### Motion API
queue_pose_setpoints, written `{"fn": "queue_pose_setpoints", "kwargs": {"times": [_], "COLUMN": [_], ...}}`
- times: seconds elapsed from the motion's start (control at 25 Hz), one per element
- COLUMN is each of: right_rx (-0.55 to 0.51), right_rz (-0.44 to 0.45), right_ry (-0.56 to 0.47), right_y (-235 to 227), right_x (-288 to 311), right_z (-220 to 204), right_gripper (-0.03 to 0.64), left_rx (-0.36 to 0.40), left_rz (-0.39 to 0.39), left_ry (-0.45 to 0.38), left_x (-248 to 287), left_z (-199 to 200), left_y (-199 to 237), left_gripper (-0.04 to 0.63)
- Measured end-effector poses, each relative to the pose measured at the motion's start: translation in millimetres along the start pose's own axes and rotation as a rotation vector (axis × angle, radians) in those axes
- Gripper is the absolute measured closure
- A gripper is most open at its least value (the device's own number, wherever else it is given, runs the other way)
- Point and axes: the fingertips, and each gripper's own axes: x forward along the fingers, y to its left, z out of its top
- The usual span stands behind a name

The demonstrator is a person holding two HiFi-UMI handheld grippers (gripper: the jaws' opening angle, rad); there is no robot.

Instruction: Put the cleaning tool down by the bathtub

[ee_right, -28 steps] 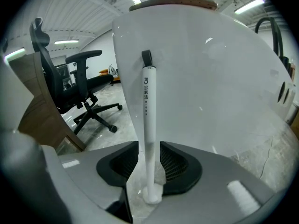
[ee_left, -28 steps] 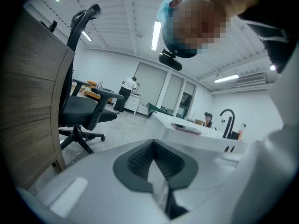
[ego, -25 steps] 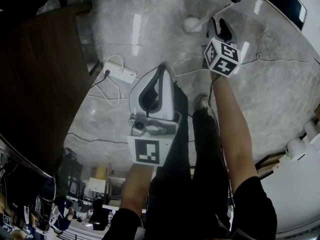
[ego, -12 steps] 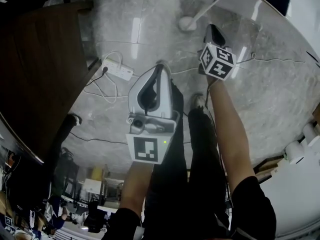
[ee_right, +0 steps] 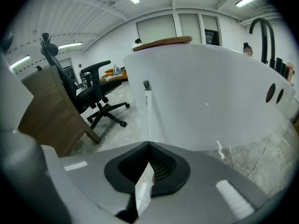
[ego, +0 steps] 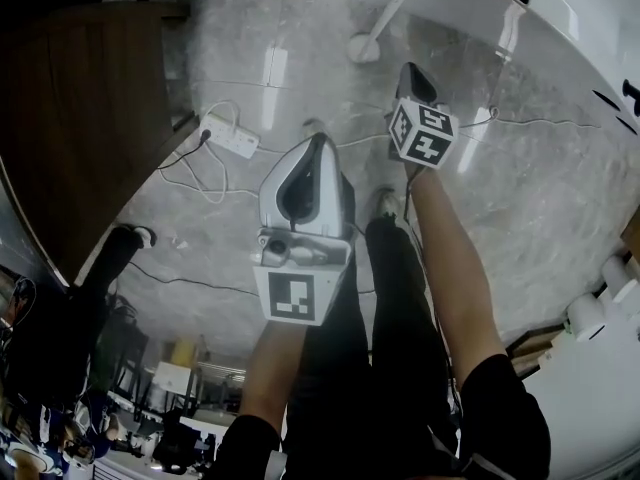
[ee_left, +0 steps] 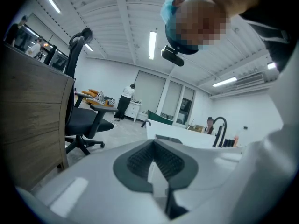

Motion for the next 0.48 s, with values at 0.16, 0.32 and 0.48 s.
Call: {"fn": "queue_pose_setpoints", "kwargs": {"times": [0.16, 0.32, 0.48], "right_rx": [0.006, 0.001, 0.000], "right_rz": [0.017, 0.033, 0.057], "right_ry": [-0.005, -0.004, -0.023], "right_y": [-5.5, -8.4, -12.7], "right_x": [-25.6, -50.9, -82.9], "right_z": [-1.2, 0.3, 7.7], "right_gripper": [0.617, 0.617, 0.617], "left_rx": [0.010, 0.016, 0.020], "left_rz": [-0.001, 0.006, 0.016], "left_ry": [-0.012, -0.027, -0.050], "left_x": [-17.0, -30.8, -44.2], "left_z": [8.8, 18.2, 33.6], "left_y": [-21.9, -39.9, -62.7], "left_gripper": [0.589, 0.588, 0.588]}}
